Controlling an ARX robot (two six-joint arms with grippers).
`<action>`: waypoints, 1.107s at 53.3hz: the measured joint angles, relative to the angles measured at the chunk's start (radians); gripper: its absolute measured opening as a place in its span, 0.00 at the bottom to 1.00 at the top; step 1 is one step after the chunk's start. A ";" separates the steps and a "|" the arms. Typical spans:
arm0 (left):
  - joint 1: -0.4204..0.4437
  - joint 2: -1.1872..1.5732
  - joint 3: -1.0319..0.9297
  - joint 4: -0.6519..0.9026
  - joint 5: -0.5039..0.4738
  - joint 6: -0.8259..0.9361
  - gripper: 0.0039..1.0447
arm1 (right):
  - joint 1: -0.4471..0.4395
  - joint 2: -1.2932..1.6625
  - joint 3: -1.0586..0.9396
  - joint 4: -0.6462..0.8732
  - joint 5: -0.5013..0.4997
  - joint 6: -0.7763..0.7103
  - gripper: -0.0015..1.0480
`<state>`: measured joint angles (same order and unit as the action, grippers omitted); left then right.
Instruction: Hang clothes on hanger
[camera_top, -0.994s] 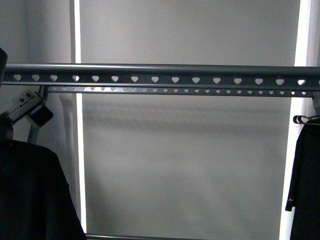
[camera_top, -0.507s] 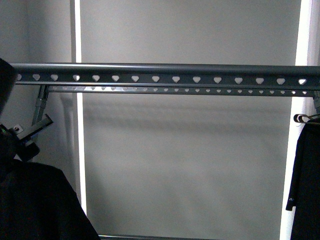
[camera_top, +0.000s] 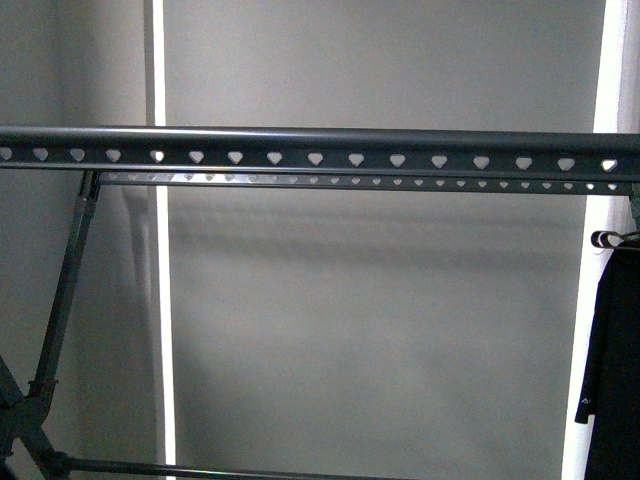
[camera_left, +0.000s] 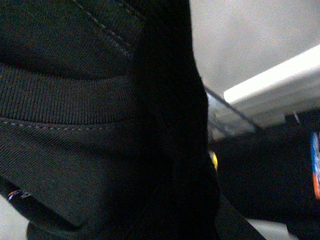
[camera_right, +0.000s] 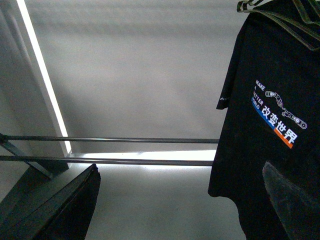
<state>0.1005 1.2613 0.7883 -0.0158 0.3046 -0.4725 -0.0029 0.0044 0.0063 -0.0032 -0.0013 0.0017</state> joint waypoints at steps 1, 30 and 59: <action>0.000 -0.028 -0.011 -0.032 0.051 0.035 0.04 | 0.000 0.000 0.000 0.000 0.000 0.000 0.93; -0.044 0.103 0.305 -0.060 0.245 1.846 0.04 | 0.000 0.000 0.000 0.000 0.000 0.000 0.93; -0.238 0.283 0.487 0.054 0.291 2.364 0.04 | 0.000 0.000 0.000 0.000 0.000 0.000 0.93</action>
<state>-0.1379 1.5448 1.2751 0.0383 0.5961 1.8919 -0.0032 0.0044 0.0063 -0.0032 -0.0010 0.0017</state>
